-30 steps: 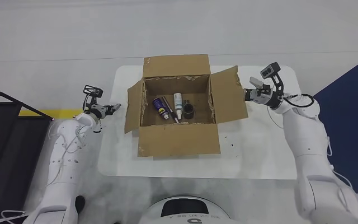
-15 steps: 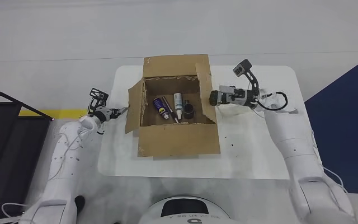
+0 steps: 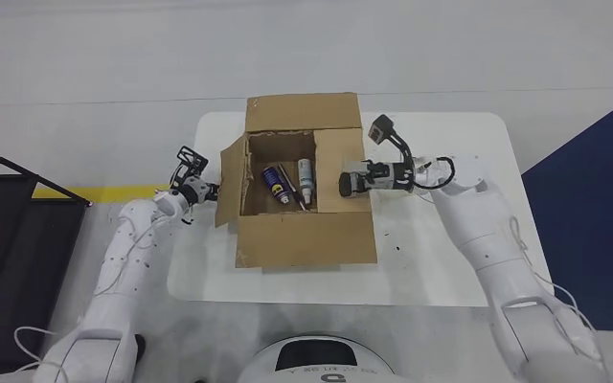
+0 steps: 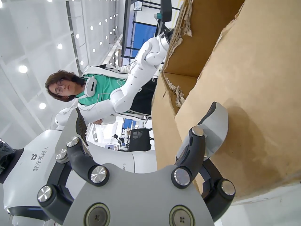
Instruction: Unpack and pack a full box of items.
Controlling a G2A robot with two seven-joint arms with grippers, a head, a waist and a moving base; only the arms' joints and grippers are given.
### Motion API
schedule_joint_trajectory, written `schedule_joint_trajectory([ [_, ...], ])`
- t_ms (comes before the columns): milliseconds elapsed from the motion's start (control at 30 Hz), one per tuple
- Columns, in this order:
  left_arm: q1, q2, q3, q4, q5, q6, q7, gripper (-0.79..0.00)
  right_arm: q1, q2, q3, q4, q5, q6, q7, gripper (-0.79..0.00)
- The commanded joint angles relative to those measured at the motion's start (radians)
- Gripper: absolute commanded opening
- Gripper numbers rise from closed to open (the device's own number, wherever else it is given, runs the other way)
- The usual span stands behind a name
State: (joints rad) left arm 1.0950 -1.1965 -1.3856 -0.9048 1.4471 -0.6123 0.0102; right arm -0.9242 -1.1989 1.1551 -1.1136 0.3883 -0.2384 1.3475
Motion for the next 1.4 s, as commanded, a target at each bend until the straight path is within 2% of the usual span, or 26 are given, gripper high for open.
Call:
schedule_joint_trajectory([
  [0, -0.004, 0.003, -0.011, 0.007, -0.025, -0.016, 0.013, 0.000, 0.002, -0.001, -0.007, -0.002, -0.009, 0.005, -0.014, 0.000],
  [300, -0.007, 0.028, -0.111, 0.040, -0.221, -0.203, 0.086, 0.000, -0.021, 0.005, -0.003, -0.004, 0.020, -0.018, -0.033, 0.000],
  [500, -0.006, 0.032, -0.131, -0.029, -0.336, -0.263, 0.093, 0.000, -0.033, 0.004, -0.016, 0.001, 0.009, -0.033, -0.065, 0.000],
  [733, 0.002, 0.036, -0.104, -0.240, -0.339, -0.258, 0.015, 0.000, -0.061, 0.014, 0.009, -0.026, 0.016, -0.088, -0.083, 0.000],
  [833, 0.012, 0.035, -0.067, -0.336, -0.285, -0.234, -0.034, 0.000, -0.087, 0.022, 0.036, -0.070, 0.036, -0.136, -0.076, 0.000],
  [933, 0.020, 0.031, -0.018, -0.388, -0.245, -0.216, -0.055, 0.000, -0.121, 0.031, 0.069, -0.129, 0.059, -0.188, -0.064, 0.000],
  [1067, 0.012, 0.024, 0.047, -0.403, -0.195, -0.180, -0.080, 0.000, -0.178, 0.045, 0.114, -0.227, 0.062, -0.230, -0.064, 0.000],
  [1133, 0.005, 0.022, 0.067, -0.400, -0.173, -0.159, -0.084, 0.000, -0.206, 0.050, 0.127, -0.271, 0.106, -0.237, -0.025, 0.000],
  [1367, -0.016, 0.020, 0.088, -0.365, -0.164, -0.125, -0.096, 0.000, -0.206, 0.050, 0.127, -0.271, 0.106, -0.237, -0.025, 0.000],
])
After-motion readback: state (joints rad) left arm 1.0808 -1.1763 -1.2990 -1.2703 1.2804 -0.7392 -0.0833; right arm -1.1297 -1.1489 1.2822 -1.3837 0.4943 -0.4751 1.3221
